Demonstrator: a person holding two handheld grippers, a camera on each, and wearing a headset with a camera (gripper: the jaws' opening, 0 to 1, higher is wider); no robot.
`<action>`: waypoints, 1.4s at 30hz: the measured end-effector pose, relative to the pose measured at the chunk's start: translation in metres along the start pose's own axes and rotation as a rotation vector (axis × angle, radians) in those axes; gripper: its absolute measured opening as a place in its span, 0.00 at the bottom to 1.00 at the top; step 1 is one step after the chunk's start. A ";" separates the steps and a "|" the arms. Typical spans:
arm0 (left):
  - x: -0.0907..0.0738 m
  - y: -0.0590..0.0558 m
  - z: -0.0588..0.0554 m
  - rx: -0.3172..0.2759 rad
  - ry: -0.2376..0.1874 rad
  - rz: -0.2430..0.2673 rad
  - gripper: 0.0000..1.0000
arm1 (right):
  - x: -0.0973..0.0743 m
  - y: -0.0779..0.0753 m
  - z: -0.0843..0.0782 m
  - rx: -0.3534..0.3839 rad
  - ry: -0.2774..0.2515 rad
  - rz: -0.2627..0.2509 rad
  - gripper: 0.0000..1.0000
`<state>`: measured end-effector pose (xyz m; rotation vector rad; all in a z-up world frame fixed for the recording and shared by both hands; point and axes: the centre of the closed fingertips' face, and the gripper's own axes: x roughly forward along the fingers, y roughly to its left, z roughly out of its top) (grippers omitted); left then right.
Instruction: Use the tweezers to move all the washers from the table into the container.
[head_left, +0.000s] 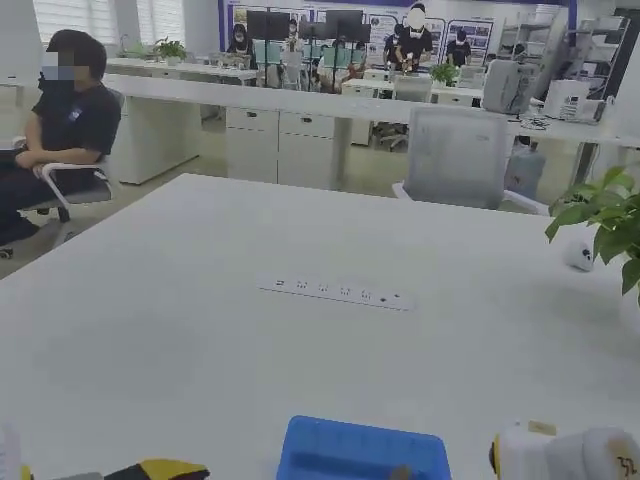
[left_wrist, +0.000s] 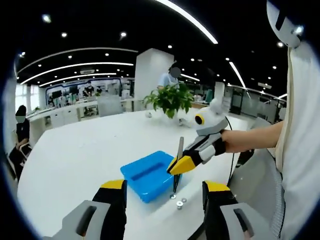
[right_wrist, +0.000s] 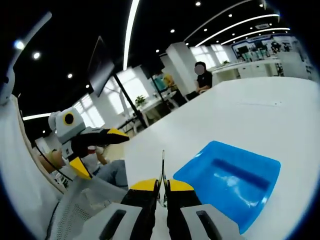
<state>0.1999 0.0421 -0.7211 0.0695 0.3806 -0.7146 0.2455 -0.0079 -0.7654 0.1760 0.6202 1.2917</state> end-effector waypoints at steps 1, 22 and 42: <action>0.000 0.002 0.000 -0.003 -0.005 0.020 0.67 | -0.002 -0.001 0.002 -0.004 -0.002 -0.007 0.03; 0.006 0.025 -0.010 -0.070 -0.129 0.208 0.98 | -0.027 -0.075 0.025 -0.129 0.062 -0.225 0.03; 0.003 0.037 -0.022 0.028 -0.084 0.284 0.96 | -0.010 -0.119 -0.010 -0.197 0.275 -0.270 0.03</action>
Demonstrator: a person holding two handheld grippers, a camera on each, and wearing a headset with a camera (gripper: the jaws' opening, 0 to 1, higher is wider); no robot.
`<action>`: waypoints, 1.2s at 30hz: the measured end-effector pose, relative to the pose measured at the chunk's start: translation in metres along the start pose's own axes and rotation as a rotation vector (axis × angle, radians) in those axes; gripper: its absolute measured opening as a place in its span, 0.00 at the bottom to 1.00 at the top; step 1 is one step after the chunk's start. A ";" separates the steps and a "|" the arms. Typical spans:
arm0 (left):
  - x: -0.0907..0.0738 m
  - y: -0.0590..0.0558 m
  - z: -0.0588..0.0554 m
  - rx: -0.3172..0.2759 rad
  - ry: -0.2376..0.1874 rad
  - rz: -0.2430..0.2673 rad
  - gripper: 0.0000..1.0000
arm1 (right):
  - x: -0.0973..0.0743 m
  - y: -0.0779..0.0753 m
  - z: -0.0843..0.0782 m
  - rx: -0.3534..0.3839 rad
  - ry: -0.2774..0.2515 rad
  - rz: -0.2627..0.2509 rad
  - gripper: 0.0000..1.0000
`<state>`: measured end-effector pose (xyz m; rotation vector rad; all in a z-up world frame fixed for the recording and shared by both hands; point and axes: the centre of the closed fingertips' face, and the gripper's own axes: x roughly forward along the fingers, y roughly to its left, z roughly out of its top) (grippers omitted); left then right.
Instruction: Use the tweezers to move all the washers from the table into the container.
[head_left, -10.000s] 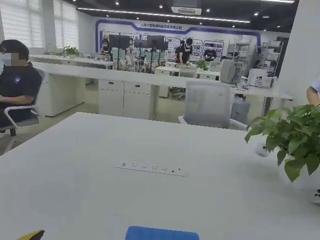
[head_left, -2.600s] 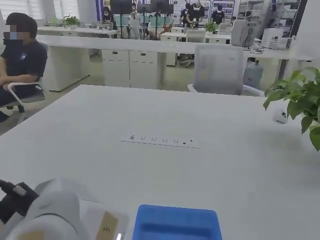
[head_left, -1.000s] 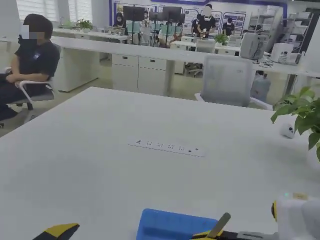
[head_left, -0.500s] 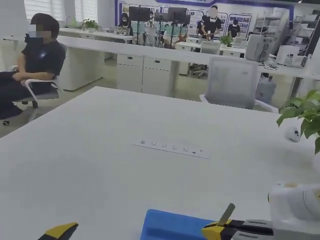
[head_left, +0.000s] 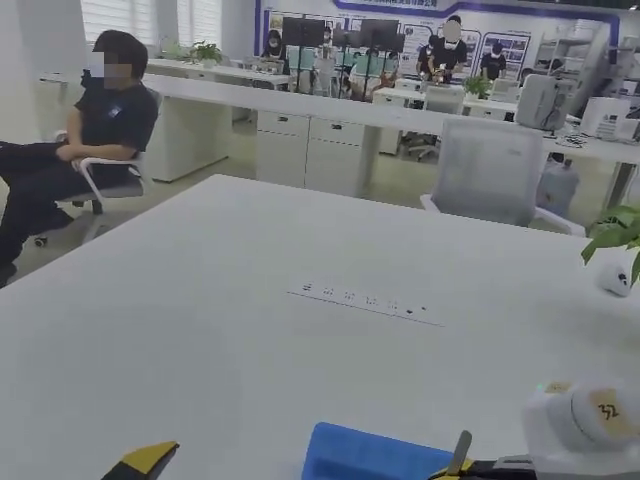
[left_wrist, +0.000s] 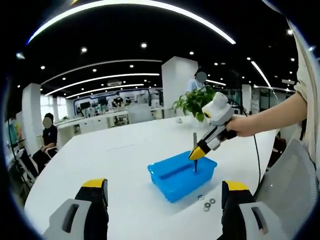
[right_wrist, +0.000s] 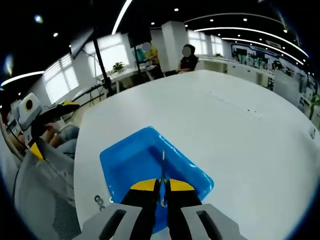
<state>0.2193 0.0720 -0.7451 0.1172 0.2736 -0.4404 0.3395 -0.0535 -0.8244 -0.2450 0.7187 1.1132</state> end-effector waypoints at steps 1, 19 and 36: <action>-0.001 0.001 0.001 -0.011 -0.009 0.002 0.96 | 0.000 0.000 0.000 -0.003 0.002 0.002 0.03; -0.004 0.006 0.010 -0.089 -0.066 0.011 0.94 | -0.008 0.010 0.009 -0.039 -0.032 0.003 0.04; -0.003 0.002 0.005 -0.135 -0.053 -0.027 0.90 | -0.047 0.063 0.033 0.004 -0.194 0.054 0.04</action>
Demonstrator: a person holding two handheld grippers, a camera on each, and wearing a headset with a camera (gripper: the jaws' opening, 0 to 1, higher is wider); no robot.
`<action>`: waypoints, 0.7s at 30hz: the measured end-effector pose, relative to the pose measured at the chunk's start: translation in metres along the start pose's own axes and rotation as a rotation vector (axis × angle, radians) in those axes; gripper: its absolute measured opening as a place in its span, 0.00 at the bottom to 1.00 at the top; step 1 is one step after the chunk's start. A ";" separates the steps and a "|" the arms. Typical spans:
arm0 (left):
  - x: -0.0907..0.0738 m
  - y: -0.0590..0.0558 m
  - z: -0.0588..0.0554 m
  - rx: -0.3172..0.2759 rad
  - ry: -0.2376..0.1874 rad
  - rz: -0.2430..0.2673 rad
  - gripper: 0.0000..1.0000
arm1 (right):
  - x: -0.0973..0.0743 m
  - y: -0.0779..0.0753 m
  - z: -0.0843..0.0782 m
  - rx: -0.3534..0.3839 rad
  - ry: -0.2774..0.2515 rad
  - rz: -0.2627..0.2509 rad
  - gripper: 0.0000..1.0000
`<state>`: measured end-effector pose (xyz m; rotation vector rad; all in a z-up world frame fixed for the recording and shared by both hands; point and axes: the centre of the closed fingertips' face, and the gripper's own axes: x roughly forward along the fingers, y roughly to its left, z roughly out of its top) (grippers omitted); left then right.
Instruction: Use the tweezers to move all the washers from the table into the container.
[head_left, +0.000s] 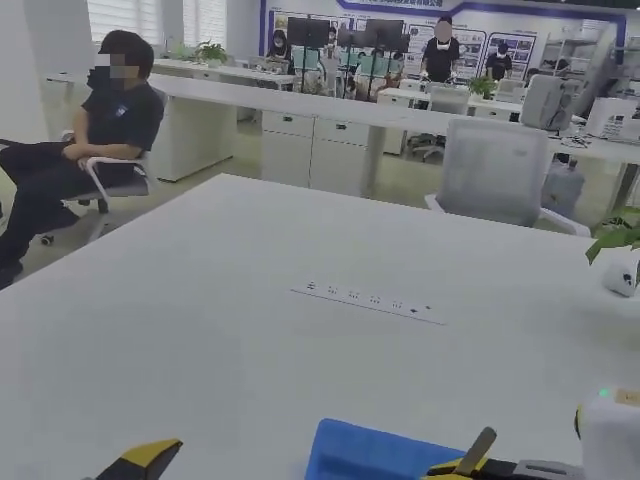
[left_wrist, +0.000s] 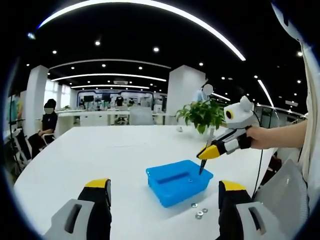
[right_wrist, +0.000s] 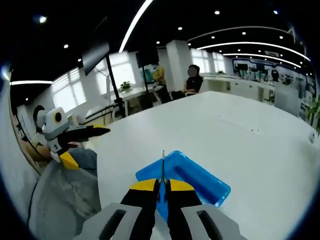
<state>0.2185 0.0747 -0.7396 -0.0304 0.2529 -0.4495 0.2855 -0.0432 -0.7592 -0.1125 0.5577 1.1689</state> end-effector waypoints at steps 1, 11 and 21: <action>0.000 0.000 0.000 0.001 0.001 0.000 0.90 | 0.000 0.003 -0.001 0.004 -0.001 0.005 0.04; -0.001 -0.001 -0.002 0.001 0.005 -0.003 0.88 | 0.007 0.026 -0.022 0.082 0.004 0.066 0.04; -0.001 -0.002 -0.003 0.004 0.015 -0.006 0.87 | 0.020 0.035 -0.048 0.122 0.057 0.085 0.04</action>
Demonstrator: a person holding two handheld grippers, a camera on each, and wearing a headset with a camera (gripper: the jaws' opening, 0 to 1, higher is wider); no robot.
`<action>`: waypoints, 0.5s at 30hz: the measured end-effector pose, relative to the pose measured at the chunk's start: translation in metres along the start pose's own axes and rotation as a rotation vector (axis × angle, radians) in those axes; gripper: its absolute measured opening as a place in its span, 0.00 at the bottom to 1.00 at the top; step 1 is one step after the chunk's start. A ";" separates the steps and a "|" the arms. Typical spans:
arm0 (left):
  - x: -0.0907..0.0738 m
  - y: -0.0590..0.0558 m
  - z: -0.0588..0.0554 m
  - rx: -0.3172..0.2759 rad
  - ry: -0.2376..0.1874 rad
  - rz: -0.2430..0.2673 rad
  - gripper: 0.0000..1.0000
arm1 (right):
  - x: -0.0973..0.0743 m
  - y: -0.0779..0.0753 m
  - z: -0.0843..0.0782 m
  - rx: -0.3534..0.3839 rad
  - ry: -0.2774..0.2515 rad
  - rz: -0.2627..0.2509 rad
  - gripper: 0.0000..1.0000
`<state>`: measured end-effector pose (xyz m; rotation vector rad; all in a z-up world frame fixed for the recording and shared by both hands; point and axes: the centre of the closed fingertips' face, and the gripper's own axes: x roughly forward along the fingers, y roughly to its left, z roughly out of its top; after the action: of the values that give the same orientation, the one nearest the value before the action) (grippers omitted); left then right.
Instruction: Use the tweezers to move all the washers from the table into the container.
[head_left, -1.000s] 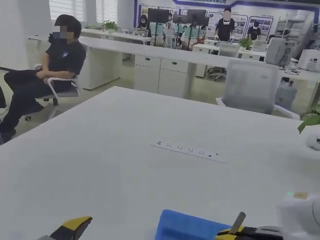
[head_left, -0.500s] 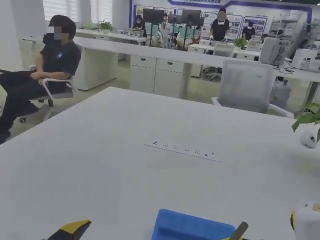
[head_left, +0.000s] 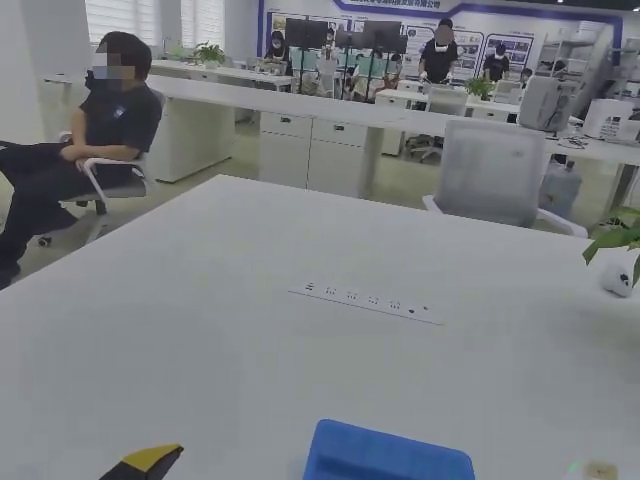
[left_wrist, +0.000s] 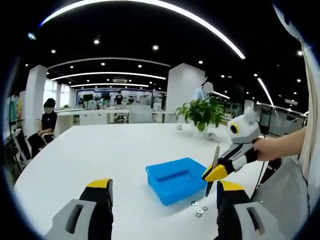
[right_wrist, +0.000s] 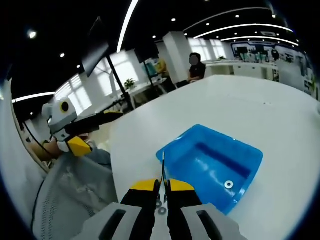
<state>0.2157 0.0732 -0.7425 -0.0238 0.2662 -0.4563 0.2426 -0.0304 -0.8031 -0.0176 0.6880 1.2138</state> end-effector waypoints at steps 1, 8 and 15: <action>0.000 0.000 0.000 0.000 0.000 0.000 0.87 | 0.001 0.000 -0.001 0.003 0.001 0.002 0.04; 0.000 0.000 0.000 -0.006 -0.001 0.000 0.86 | 0.009 0.001 -0.012 0.015 0.033 0.012 0.04; 0.000 0.000 0.001 -0.004 -0.004 -0.001 0.86 | 0.014 0.001 -0.023 0.020 0.076 0.005 0.04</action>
<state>0.2157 0.0728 -0.7414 -0.0285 0.2632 -0.4571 0.2331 -0.0258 -0.8279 -0.0456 0.7669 1.2153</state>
